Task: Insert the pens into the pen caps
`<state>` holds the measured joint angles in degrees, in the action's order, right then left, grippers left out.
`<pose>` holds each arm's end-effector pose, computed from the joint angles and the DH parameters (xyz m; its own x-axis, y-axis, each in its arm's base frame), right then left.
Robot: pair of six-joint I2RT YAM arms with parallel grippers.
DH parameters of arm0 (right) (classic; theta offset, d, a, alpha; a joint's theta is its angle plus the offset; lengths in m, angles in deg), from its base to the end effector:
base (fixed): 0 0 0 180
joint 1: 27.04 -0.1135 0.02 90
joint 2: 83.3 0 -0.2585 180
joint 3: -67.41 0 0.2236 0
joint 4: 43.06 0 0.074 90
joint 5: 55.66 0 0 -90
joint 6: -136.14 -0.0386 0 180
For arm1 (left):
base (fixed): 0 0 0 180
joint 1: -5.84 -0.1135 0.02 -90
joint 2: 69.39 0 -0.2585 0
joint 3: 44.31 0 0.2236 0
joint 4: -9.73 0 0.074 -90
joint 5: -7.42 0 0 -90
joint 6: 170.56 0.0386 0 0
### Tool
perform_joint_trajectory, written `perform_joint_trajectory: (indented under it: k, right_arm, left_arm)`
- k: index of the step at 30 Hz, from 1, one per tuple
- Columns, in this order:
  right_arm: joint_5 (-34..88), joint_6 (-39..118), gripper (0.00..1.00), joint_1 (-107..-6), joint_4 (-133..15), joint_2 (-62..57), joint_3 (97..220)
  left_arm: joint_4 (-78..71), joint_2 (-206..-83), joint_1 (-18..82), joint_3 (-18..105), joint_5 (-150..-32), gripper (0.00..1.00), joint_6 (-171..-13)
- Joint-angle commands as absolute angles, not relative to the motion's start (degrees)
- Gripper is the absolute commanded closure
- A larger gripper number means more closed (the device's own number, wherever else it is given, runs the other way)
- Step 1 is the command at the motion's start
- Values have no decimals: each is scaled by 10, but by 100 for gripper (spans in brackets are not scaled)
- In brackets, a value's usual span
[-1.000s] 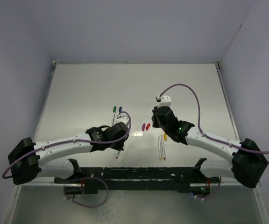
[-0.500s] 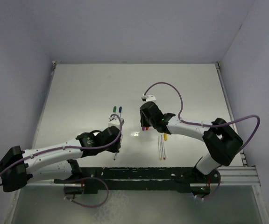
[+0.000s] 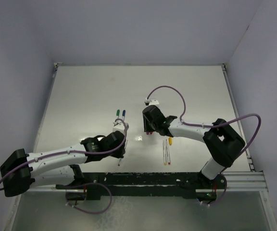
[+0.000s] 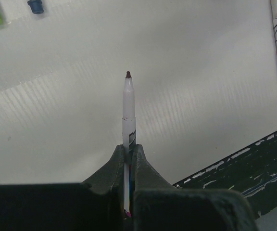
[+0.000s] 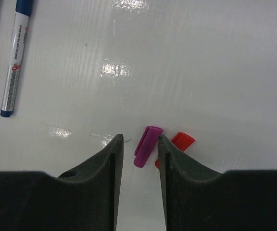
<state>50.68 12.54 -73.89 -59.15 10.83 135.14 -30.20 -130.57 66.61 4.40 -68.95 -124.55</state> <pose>0.2273 0.2266 0.1969 -0.6937 0.0365 -0.7194 -0.2093 0.9454 0.2498 0.0967 -0.1542 0.2033 -0.8186 0.0807 -0.5686 0.2909 0.9119 -0.2894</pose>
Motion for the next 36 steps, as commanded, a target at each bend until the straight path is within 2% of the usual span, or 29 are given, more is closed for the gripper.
perform_joint_trajectory:
  k: [1, 36]
  right_arm:
    - [509, 113, 63, -737, -600, 107, 1370]
    - [524, 107, 64, -742, -663, 182, 1399]
  left_arm:
    - [-275, -1310, 667, 40, -693, 100, -1256]
    - [-272, -1327, 667, 47, -691, 100, -1250]
